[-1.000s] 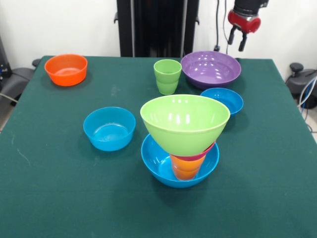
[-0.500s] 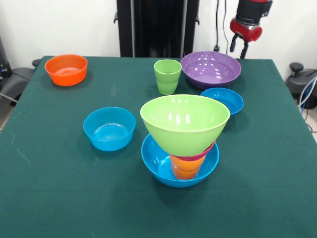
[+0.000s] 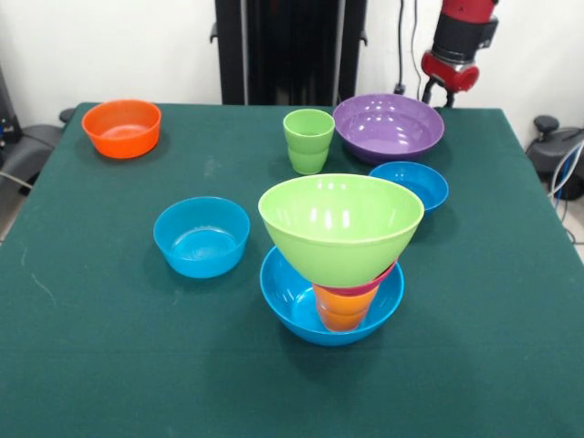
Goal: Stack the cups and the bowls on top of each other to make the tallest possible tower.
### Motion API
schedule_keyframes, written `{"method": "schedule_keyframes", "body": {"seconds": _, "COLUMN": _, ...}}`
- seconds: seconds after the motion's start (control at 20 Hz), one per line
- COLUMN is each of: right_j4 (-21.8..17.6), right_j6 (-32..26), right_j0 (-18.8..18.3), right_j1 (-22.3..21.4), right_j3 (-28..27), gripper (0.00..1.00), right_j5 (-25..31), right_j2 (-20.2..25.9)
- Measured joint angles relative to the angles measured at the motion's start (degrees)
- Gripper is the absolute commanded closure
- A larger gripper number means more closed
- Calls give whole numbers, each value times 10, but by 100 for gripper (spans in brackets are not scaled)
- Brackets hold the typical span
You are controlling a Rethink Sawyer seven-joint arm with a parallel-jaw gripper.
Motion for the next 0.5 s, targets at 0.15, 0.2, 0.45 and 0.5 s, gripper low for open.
{"method": "schedule_keyframes", "body": {"seconds": 0.15, "right_j4": -2, "right_j6": 0, "right_j0": 21, "right_j1": 2, "right_j3": -6, "gripper": 0, "right_j5": 0, "right_j2": -15}}
{"method": "schedule_keyframes", "body": {"seconds": 0.2, "right_j4": -5, "right_j6": 0, "right_j0": 29, "right_j1": 2, "right_j3": -8, "gripper": 0, "right_j5": 0, "right_j2": -22}}
{"method": "schedule_keyframes", "body": {"seconds": 0.45, "right_j4": -22, "right_j6": 0, "right_j0": 51, "right_j1": 2, "right_j3": -15, "gripper": 0, "right_j5": 4, "right_j2": -43}}
{"method": "schedule_keyframes", "body": {"seconds": 0.5, "right_j4": -26, "right_j6": 0, "right_j0": 54, "right_j1": 2, "right_j3": -17, "gripper": 0, "right_j5": 5, "right_j2": -47}}
